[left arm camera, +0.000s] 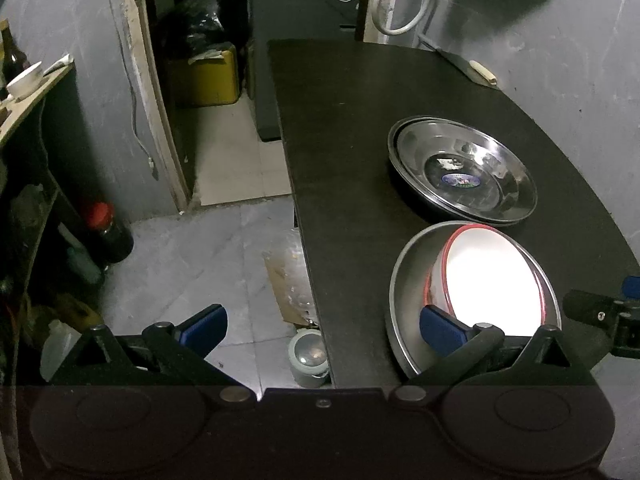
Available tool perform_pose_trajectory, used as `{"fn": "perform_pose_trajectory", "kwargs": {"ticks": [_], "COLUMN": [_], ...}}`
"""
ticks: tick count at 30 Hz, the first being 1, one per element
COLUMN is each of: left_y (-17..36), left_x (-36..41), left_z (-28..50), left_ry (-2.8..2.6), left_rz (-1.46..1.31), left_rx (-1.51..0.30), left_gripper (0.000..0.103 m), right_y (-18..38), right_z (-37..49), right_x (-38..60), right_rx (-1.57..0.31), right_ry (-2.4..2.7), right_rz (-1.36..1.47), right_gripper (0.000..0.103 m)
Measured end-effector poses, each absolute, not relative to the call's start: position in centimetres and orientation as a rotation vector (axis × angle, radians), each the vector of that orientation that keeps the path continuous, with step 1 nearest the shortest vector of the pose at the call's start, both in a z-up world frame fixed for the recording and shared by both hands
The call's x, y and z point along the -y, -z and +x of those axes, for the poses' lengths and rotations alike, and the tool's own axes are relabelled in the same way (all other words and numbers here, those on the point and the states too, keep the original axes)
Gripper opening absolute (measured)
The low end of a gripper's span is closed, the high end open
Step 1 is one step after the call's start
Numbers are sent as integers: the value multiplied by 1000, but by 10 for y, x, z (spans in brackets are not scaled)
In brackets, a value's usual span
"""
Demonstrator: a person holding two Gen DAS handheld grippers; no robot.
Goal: Organize plates and bowls
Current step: 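Move both grippers to the rim of the steel pot, then close both grippers on the rim of the steel pot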
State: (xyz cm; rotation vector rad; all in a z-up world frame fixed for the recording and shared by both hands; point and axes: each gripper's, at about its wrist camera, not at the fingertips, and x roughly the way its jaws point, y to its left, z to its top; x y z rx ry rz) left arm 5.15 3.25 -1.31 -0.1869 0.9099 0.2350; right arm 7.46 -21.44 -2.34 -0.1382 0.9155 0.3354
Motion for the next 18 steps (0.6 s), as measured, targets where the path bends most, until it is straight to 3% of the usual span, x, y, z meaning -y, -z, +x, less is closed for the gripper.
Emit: {"fn": "perform_pose_trajectory", "kwargs": {"ticks": [18], "left_y": [25], "left_x": [-27], "left_z": [65], "left_ry": [-228], "left_rz": [-102], "left_rx": [-993], "left_gripper": [102], "right_y": [38], "right_z": [92], "right_x": [202], "right_rx": [-998], "right_ry": [-349], "right_rz": [-189], "right_gripper": [103]}}
